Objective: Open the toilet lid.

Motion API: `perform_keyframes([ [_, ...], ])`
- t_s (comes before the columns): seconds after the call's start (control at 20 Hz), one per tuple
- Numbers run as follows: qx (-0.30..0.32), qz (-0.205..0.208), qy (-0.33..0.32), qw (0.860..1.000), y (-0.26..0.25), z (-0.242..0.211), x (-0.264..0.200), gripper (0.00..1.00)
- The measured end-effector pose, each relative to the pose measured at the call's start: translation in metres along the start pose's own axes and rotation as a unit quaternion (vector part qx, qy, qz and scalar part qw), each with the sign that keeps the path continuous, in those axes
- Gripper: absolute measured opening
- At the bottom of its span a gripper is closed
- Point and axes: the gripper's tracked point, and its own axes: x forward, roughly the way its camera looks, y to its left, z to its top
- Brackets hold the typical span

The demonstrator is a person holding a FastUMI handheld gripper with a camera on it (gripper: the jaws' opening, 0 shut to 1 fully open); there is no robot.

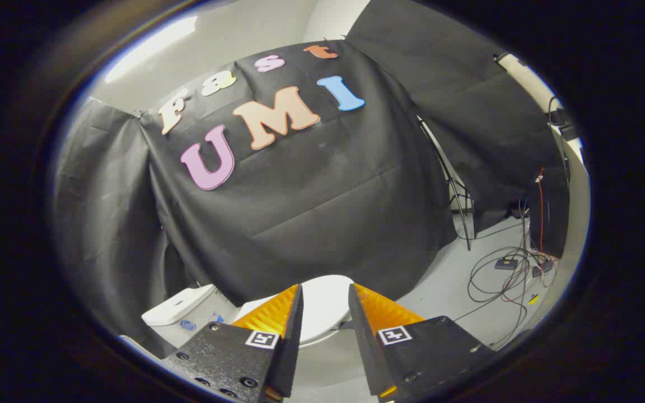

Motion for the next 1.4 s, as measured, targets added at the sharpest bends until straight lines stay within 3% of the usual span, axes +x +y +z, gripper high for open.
perform_keyframes([
  [0.7,0.053,-0.02,0.013,0.998,-0.023,-0.014,0.003,0.5],
  [1.0,0.122,-0.012,0.018,0.992,-0.035,-0.027,0.016,0.5],
  [1.2,0.193,-0.023,0.028,0.98,-0.054,-0.054,0.032,0.5],
  [1.4,0.292,-0.042,0.026,0.955,-0.07,-0.089,0.06,0.5],
])
